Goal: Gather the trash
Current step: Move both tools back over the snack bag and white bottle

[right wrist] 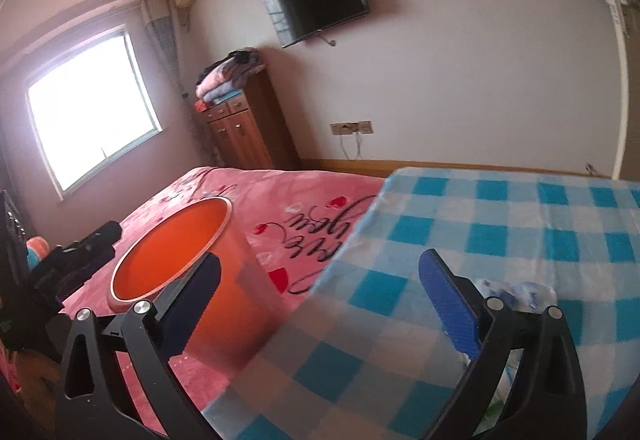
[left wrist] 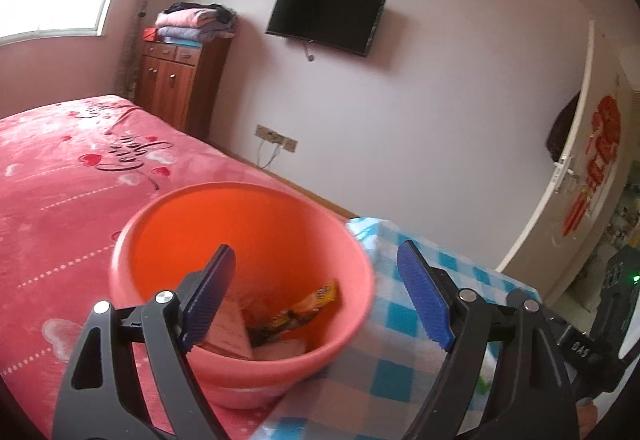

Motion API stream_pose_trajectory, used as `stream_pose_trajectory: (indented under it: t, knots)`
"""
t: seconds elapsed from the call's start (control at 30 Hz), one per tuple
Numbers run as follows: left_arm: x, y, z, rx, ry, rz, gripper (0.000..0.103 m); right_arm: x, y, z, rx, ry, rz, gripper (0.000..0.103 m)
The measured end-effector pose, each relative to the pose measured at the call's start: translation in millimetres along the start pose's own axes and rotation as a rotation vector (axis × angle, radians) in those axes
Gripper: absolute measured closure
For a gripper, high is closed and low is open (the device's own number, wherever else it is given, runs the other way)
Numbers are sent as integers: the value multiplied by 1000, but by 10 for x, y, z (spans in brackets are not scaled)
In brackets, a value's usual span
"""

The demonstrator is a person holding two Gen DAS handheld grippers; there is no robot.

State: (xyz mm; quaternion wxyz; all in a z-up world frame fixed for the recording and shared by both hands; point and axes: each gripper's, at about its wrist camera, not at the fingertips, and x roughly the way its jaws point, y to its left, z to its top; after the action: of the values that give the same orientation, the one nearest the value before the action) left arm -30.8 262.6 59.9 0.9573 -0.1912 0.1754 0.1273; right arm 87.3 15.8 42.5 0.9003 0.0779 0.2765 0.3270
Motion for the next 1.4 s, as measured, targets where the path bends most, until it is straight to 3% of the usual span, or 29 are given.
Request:
stream_pose_trajectory:
  t: [0.17,0.37,0.57,0.97,1.03,1.17,1.4]
  knots:
    - [-17,-232,-81,-7,-21,-62,18,-213,-219,-54,41,-15,-43,5]
    - [-132,-531,-187,15,-138,-101,15,-475,-468,-99,82,-51,-86,5]
    - [-164,-799,-334,52,-149,-148,15,-682,-731,-173,138,-69,-123,5]
    - [-220,-1426,-730,274,-143,-201,11,-989,-1174,-348,216,-82,-161,5]
    - [-193,-1491,-801,297,-117,-184,8,-1035,-1222,-369,215,-90,-171,5]
    - [5,-1566,-907,311,-16,-21,5,-1128,-1366,-430,220,-106,-192,5]
    - [229,-1466,-1066,279,91,20,5,-1259,-1585,-556,218,-117,-241,5]
